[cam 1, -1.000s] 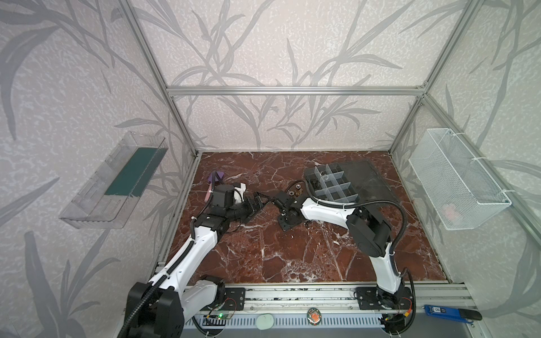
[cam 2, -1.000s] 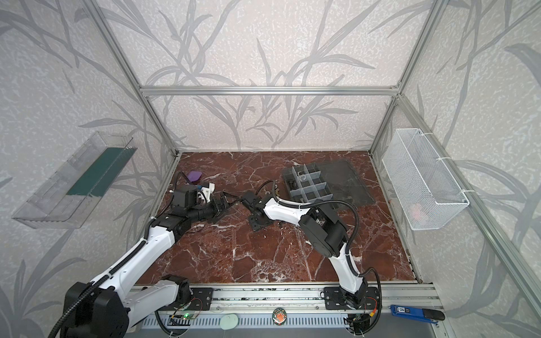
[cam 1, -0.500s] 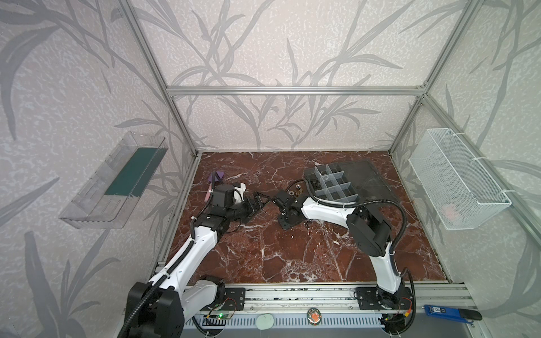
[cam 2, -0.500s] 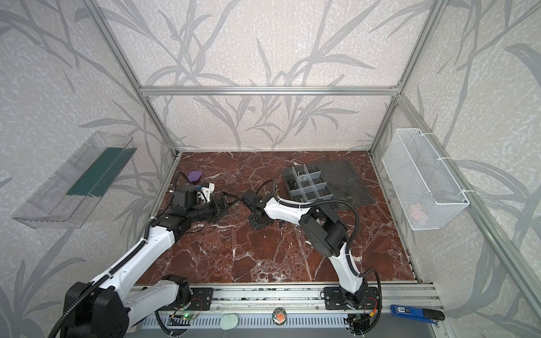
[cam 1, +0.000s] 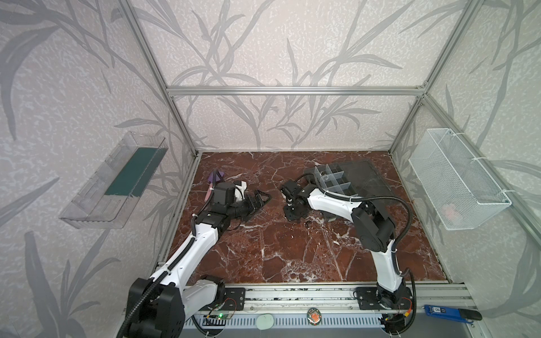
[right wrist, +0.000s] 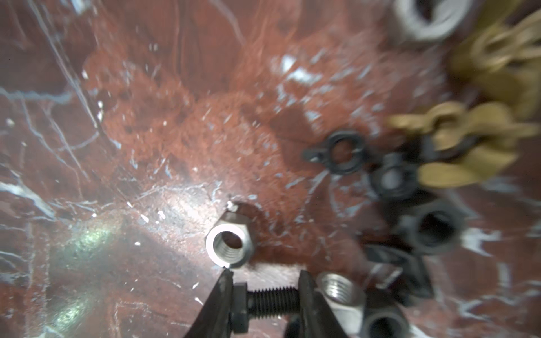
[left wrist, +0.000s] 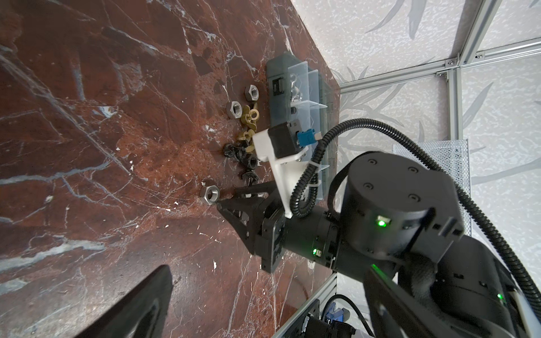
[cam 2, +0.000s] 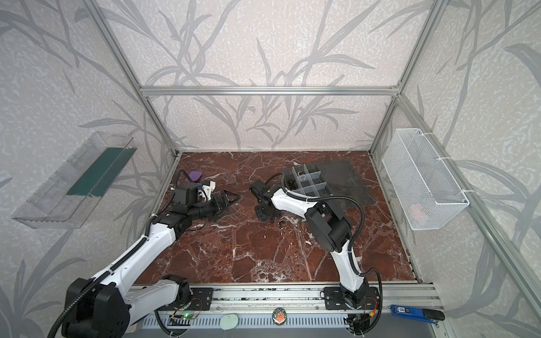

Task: Sort the screws and nuts into containers
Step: 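Carry the black bolt over the bolt compartment of the organizer box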

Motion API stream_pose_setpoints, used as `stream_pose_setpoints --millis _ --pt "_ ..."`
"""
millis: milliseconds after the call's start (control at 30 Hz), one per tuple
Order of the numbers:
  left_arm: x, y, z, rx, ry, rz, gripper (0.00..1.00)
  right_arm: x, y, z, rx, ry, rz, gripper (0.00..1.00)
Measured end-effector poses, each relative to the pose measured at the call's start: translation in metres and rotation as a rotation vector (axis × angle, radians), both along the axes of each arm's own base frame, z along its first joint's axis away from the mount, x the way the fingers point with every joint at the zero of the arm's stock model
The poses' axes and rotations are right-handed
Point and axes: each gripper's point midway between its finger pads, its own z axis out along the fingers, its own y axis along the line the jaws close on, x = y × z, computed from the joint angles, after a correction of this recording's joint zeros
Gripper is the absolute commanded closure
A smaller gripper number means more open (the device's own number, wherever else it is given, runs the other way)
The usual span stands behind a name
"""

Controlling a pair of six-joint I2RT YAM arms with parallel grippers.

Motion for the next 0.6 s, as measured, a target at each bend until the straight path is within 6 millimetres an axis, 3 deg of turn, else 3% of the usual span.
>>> stream_pose_setpoints --millis 267,600 --pt "0.013 -0.009 0.012 0.010 -0.027 -0.022 0.01 0.054 -0.024 0.063 0.087 -0.101 -0.070 0.75" --pt "0.035 -0.043 0.026 0.036 -0.066 -0.103 0.01 0.126 -0.088 0.112 0.110 -0.219 -0.205 0.75"
